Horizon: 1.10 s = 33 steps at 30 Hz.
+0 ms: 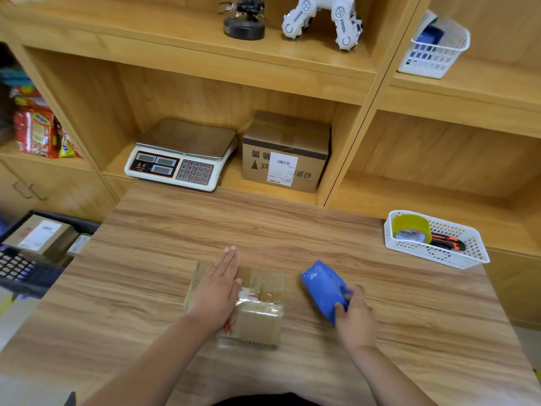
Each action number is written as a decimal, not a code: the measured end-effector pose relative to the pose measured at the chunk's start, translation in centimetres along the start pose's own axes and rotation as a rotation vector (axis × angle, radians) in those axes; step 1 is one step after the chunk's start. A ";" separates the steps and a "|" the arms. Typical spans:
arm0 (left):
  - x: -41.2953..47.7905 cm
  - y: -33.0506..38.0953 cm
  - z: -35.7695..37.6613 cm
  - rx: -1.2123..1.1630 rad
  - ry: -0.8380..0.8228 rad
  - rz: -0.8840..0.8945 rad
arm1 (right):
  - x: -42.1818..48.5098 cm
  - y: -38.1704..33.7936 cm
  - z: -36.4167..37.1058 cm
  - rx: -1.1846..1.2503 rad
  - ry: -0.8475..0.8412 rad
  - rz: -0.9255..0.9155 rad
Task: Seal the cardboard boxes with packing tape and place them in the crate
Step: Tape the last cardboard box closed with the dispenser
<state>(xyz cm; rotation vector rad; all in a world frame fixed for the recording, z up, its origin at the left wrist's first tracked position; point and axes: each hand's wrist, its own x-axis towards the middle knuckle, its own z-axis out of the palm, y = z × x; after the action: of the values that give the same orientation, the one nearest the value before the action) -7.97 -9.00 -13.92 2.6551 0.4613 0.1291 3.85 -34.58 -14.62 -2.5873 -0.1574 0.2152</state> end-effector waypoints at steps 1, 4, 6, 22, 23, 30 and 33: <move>-0.1 -0.1 -0.3 -0.039 0.031 -0.021 | 0.0 -0.7 -0.3 0.138 -0.013 0.014; -0.2 -0.3 -1.3 -0.162 0.078 -0.081 | 0.1 -3.2 -1.5 0.450 -0.103 -0.023; -0.1 0.2 -2.1 -0.247 0.060 -0.118 | 0.1 -4.8 -2.3 0.601 -0.193 -0.052; -0.7 2.3 -8.0 -0.700 -0.048 -0.092 | -2.6 -9.6 -2.9 0.791 -0.446 -0.246; -0.7 2.2 -8.0 -0.721 -0.047 -0.096 | -2.7 -9.8 -2.9 0.788 -0.445 -0.248; -0.2 0.4 -8.9 -0.791 0.096 -0.262 | -2.8 -10.7 -2.8 0.749 -0.450 -0.249; 0.7 -0.3 -9.4 -0.843 -0.110 -0.297 | -2.8 -11.1 -2.7 0.720 -0.464 -0.259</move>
<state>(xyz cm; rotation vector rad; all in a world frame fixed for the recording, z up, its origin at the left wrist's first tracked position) -8.96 -4.71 -5.61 1.7424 0.5951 0.0633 0.81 -26.97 -6.19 -1.7504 -0.4800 0.6429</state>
